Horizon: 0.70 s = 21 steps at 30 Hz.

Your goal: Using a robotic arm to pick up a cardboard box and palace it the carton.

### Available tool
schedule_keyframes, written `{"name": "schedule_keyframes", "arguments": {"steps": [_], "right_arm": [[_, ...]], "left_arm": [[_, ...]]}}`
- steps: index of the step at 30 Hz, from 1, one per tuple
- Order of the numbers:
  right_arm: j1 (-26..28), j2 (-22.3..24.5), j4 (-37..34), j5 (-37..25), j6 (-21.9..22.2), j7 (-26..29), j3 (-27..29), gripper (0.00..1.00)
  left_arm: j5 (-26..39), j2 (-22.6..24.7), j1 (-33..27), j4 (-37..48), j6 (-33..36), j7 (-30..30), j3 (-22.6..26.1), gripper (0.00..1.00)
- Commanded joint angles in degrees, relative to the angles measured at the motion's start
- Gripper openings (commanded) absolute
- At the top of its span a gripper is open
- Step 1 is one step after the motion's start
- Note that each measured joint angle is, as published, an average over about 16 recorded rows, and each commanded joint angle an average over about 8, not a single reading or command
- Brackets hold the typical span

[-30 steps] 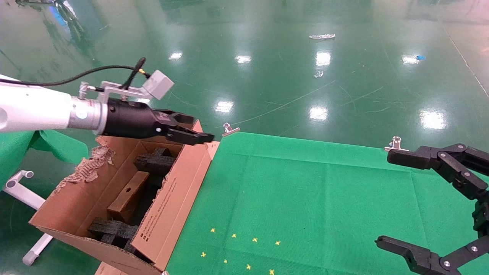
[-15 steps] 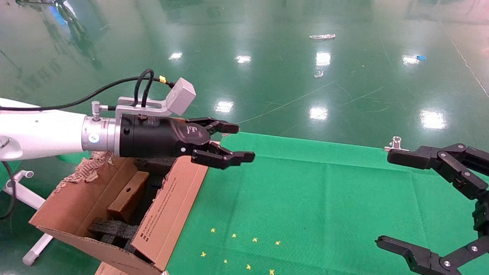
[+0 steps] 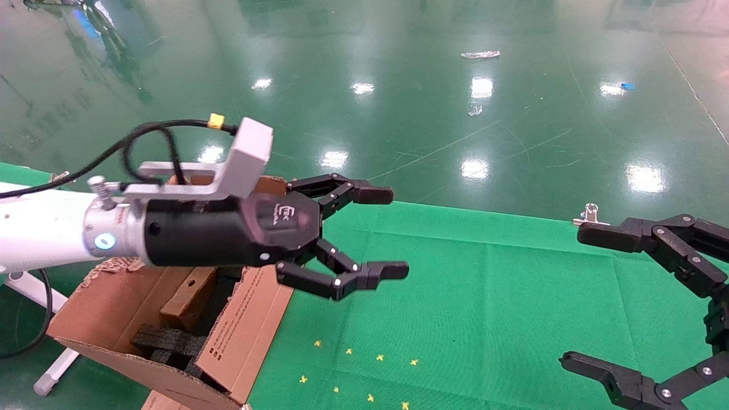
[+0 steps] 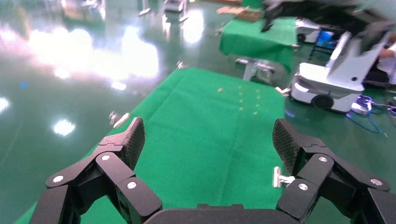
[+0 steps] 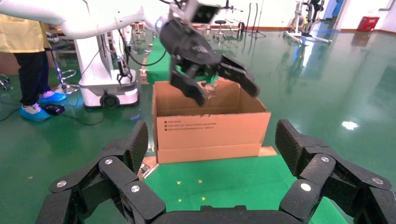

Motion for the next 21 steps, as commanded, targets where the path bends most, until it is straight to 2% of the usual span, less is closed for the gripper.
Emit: {"name": "schedule_keyframes", "arguments": {"steps": [1,11,15,21], "right_arm": [[0.00,0.00,0.00,0.00,0.00,0.00,-0.01,1.00],[0.00,0.01,-0.01,0.00,0.02,-0.02,-0.02,1.00],[-0.01,0.02,-0.02,0.00,0.03,-0.02,-0.02,1.00],[-0.01,0.02,-0.02,0.01,0.04,-0.02,-0.02,1.00]], "left_arm": [[-0.65,-0.33,1.96,-2.28,0.68,0.56,-2.62,1.00],[-3.41,-1.72,10.30,-11.88,3.56,2.84,-13.76,1.00],[-3.85,-1.93,11.51,-13.19,3.99,3.09,-15.38,1.00],[-3.74,-1.87,10.96,-12.53,3.81,2.95,-14.62,1.00]]}}
